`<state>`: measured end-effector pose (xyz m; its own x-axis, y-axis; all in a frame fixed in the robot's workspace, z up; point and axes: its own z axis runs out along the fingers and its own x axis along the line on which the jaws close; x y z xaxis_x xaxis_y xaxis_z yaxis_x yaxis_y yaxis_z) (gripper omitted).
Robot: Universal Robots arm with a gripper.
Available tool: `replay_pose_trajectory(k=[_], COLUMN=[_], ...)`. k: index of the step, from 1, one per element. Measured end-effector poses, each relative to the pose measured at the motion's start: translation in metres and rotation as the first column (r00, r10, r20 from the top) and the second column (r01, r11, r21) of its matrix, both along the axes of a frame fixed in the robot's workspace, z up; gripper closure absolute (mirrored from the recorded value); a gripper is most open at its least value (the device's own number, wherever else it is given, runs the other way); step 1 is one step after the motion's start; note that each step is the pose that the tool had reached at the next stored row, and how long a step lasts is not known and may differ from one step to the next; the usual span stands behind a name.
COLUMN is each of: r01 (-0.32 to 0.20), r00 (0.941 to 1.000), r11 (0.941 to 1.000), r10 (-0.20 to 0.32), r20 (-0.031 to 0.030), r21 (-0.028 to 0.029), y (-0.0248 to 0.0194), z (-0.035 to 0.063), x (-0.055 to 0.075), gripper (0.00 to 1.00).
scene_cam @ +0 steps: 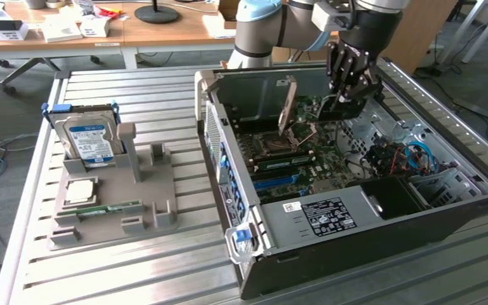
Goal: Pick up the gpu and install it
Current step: 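Insert the gpu into the slot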
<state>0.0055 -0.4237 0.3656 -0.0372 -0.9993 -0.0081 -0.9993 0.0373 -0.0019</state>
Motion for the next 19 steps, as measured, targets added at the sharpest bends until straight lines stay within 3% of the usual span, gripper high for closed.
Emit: replay_pose_trajectory(k=[6,12,19], r01=[0.000,0.000,0.000], r00=[1.0000,1.0000,1.0000], r11=[1.0000,1.0000,1.0000], r10=[0.000,0.000,0.000], r20=[0.0000,0.0000,0.0000], r21=[0.0000,-0.0001,-0.0001], y=[0.0000,0.0000,0.0000], z=[-0.0099,-0.0104,-0.0110], x=[-0.002,-0.002,-0.014], gripper=[0.74,0.74,0.74])
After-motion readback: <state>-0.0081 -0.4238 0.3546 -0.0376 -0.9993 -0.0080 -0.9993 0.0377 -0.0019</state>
